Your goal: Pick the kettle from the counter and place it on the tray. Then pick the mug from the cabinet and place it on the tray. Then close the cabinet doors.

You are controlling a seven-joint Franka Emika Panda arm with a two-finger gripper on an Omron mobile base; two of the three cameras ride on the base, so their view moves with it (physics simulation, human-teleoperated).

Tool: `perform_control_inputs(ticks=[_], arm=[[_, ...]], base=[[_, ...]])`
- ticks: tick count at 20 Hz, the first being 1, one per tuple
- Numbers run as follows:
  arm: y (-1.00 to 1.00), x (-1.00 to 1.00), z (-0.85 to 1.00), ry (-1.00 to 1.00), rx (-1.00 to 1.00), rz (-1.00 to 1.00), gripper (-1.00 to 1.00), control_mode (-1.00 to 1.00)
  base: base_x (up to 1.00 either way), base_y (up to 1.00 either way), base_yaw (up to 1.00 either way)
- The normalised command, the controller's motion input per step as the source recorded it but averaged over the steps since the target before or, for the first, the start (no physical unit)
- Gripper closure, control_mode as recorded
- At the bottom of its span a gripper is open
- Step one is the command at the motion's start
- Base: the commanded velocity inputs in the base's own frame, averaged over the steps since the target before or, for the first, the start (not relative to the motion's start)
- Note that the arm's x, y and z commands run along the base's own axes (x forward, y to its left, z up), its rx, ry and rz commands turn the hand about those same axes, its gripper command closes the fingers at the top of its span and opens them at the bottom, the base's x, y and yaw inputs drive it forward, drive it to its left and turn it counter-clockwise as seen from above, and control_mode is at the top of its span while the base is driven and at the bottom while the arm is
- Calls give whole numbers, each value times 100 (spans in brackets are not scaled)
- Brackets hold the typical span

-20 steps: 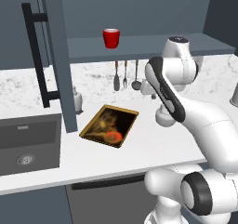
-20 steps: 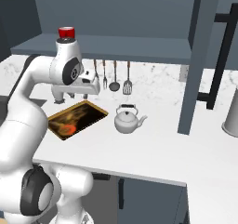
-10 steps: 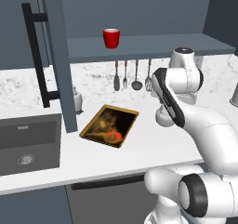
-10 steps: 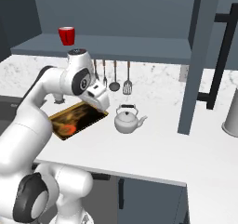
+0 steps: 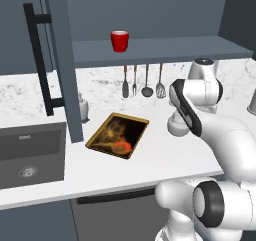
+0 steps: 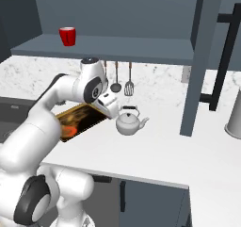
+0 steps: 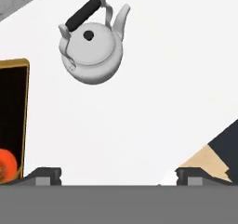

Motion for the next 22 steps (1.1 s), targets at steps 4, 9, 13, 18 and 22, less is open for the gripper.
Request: perform_control_inputs(ticks=[4,9,13,18,22], arm=[[-30,62,-23,-1,0,-13,-100,-100],[-28,47,-6,-18,2,-13,-100,-100],[-1,28,0,-13,13,-11,-100,-100],[0,32,-8,-1,11,-9,-100,-100],[-3,33,-5,-1,7,-9,-100,-100]], base=[[0,0,0],[0,0,0],[0,0,0],[0,0,0],[0,0,0]])
